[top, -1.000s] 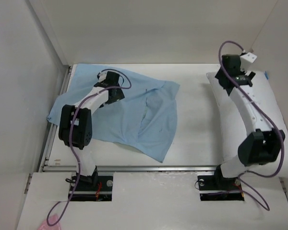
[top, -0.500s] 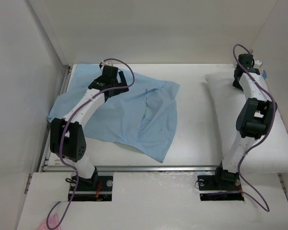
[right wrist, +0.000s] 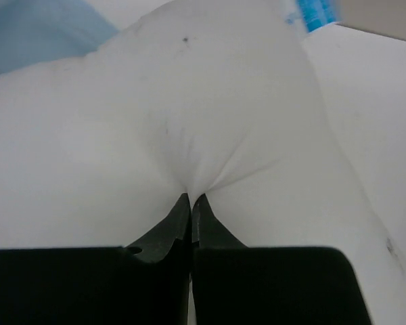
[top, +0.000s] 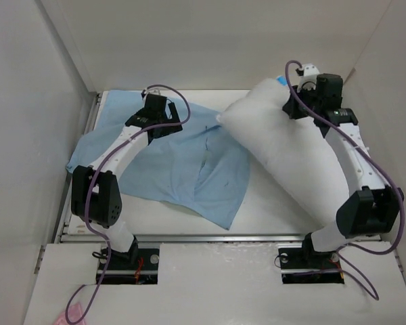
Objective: Put the pillow into the pillowcase
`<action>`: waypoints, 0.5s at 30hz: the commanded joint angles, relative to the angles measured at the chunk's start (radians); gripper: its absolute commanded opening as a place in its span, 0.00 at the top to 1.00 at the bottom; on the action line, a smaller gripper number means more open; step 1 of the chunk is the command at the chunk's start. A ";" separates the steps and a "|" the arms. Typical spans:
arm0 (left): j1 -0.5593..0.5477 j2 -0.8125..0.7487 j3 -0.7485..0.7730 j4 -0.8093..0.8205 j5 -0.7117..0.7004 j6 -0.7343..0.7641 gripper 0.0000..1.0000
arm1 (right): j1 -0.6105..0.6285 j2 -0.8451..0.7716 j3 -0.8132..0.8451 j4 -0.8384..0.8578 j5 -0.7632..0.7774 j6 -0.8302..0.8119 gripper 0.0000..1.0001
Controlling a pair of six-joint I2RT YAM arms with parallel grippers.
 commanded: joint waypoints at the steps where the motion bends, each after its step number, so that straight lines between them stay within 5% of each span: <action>1: -0.003 -0.051 -0.040 0.010 0.013 -0.013 0.01 | 0.021 -0.063 -0.084 0.091 -0.051 -0.079 1.00; 7: -0.003 -0.105 -0.109 0.019 0.004 -0.042 0.01 | 0.032 -0.095 -0.283 0.172 -0.078 0.027 1.00; 11: -0.035 -0.126 -0.167 0.050 0.059 -0.018 0.01 | 0.032 -0.176 -0.406 0.263 0.081 0.163 1.00; 15: -0.197 -0.136 -0.181 0.084 0.033 0.082 0.02 | 0.032 -0.256 -0.435 0.263 0.190 0.242 1.00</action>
